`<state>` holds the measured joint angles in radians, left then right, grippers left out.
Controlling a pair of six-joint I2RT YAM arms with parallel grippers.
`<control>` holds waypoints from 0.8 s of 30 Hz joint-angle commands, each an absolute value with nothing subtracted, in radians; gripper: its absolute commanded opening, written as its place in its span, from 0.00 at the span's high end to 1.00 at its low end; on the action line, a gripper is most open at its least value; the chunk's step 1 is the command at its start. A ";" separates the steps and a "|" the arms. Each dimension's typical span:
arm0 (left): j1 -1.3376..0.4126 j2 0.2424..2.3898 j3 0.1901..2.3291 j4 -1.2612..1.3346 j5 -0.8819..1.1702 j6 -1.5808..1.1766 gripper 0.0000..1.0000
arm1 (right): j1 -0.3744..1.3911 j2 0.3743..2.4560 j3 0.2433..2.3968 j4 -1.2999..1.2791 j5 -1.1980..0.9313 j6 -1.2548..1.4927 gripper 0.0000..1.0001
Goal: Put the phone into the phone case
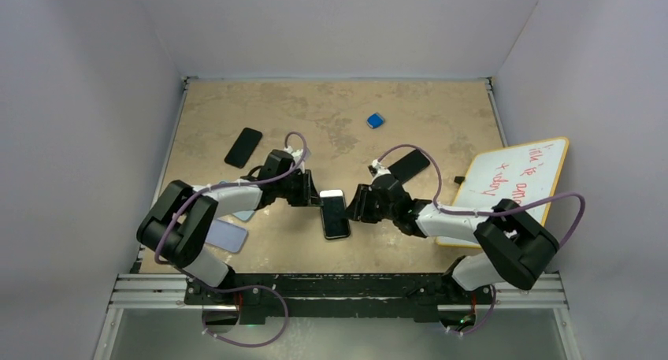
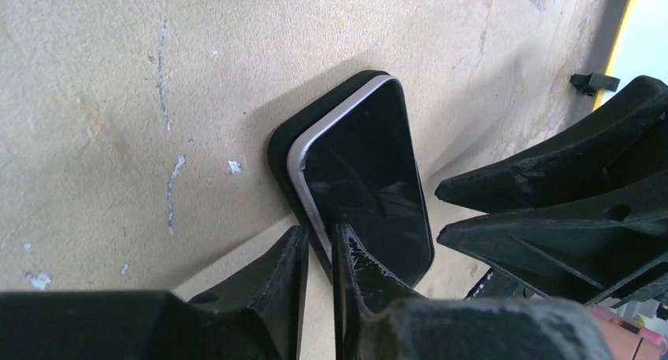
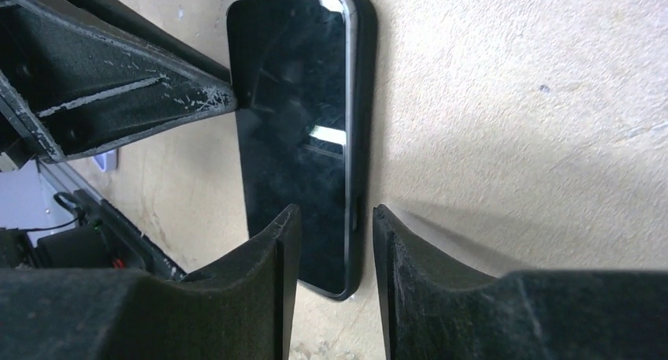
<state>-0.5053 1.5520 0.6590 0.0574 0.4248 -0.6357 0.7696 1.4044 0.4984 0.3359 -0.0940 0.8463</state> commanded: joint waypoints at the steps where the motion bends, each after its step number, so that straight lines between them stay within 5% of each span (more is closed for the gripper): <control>1: -0.512 1.606 0.662 0.159 0.469 -0.657 0.84 | 0.760 1.460 0.524 0.390 -0.052 0.821 0.62; 10: -0.578 1.637 0.647 0.167 0.480 -0.699 0.93 | 0.760 1.496 0.412 0.592 -0.119 0.926 0.65; 16: -0.547 1.606 0.602 0.190 0.539 -0.739 0.84 | 0.743 1.492 0.364 0.804 -0.173 1.000 0.57; 24: -0.548 1.566 0.503 0.330 0.602 -0.840 0.84 | 0.736 1.599 0.264 1.276 -0.236 1.159 0.58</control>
